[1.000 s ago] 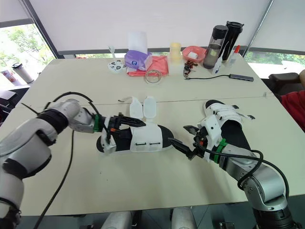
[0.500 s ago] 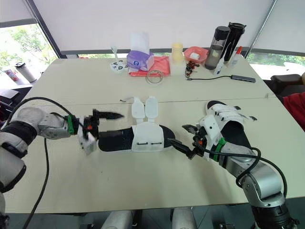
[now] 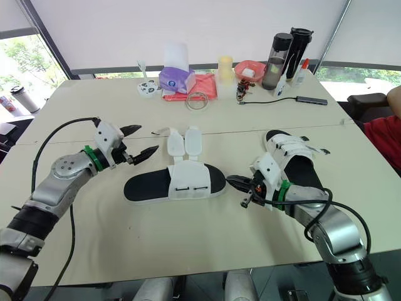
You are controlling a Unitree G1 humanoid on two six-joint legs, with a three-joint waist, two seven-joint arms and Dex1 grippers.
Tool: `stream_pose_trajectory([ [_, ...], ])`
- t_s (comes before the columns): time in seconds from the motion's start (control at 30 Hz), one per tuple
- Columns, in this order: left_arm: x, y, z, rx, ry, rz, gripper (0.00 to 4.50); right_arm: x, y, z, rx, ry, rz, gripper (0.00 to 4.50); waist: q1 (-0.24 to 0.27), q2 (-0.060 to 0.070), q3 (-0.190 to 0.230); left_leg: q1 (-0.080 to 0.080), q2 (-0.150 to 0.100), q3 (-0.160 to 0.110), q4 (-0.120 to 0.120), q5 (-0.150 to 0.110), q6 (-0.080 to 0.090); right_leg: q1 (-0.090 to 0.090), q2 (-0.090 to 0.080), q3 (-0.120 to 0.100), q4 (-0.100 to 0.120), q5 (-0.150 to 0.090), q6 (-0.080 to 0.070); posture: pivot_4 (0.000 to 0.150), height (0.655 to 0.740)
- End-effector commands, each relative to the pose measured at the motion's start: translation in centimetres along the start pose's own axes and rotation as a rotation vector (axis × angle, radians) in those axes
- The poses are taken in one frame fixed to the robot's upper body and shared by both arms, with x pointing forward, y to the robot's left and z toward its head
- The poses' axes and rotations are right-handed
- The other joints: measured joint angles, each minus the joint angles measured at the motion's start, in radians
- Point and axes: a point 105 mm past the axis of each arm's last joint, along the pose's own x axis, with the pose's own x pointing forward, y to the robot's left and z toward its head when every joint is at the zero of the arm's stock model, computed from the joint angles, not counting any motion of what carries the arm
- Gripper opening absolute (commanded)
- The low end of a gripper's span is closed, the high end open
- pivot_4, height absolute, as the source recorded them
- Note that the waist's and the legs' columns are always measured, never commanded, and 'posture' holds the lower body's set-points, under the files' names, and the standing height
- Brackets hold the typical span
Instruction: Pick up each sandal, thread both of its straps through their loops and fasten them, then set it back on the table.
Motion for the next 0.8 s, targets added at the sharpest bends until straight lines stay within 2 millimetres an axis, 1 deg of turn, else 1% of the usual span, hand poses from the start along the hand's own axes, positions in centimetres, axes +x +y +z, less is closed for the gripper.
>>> stream_pose_trajectory([
  [0.03,-0.5,0.8,1.2,-0.168,-0.020,0.011,4.50,0.6,0.1,0.6,-0.076,0.005,0.037,0.03,0.001,0.000,0.000,0.000,0.000,0.000,0.000,0.000,0.000,0.000,0.000,0.000,0.000,0.000,0.000,0.150,0.7400],
  [0.13,-0.9,1.5,0.3,-0.292,-0.024,0.043,4.50,1.4,0.1,0.8,-0.098,0.000,0.046,0.03,0.001,0.000,0.000,0.000,0.000,0.000,0.000,0.000,0.000,0.000,0.000,0.000,0.000,0.000,0.000,0.150,0.7400],
  [0.23,-1.0,2.4,-0.3,-0.335,-0.053,0.126,4.50,2.1,-0.2,1.0,-0.107,-0.013,0.030,0.03,0.002,0.000,0.000,0.000,0.000,0.000,0.000,0.000,0.000,0.000,0.000,0.000,0.000,0.000,0.000,0.150,0.7400],
  [0.43,-0.6,1.1,-1.5,-0.380,-0.069,0.217,4.50,2.4,-0.5,1.0,-0.092,-0.027,0.007,0.03,0.005,0.000,0.000,0.000,0.000,0.000,-0.001,0.000,0.000,0.000,0.000,0.001,-0.001,0.000,0.000,0.150,0.7400],
  [0.57,-0.4,-0.3,-2.2,-0.436,-0.063,0.223,4.50,2.4,-0.5,0.7,-0.085,-0.019,0.019,0.03,0.005,0.000,0.000,0.000,0.000,0.000,-0.001,0.000,0.000,0.000,0.000,0.001,-0.001,0.000,-0.001,0.150,0.7400],
  [0.77,-0.2,0.0,-2.2,-0.479,-0.076,0.230,4.50,2.4,-0.3,0.5,-0.078,-0.006,0.046,0.03,0.004,0.000,0.000,0.000,0.000,0.000,-0.001,0.000,0.000,0.000,0.000,0.001,-0.001,0.000,-0.001,0.150,0.7400],
  [0.8,0.2,-0.1,-2.2,-0.501,-0.074,0.197,4.50,2.7,0.0,0.5,-0.075,-0.005,0.064,0.03,0.005,0.000,0.000,0.000,0.000,0.000,-0.001,0.000,0.000,0.000,0.000,0.001,-0.001,0.000,-0.001,0.150,0.7400],
])
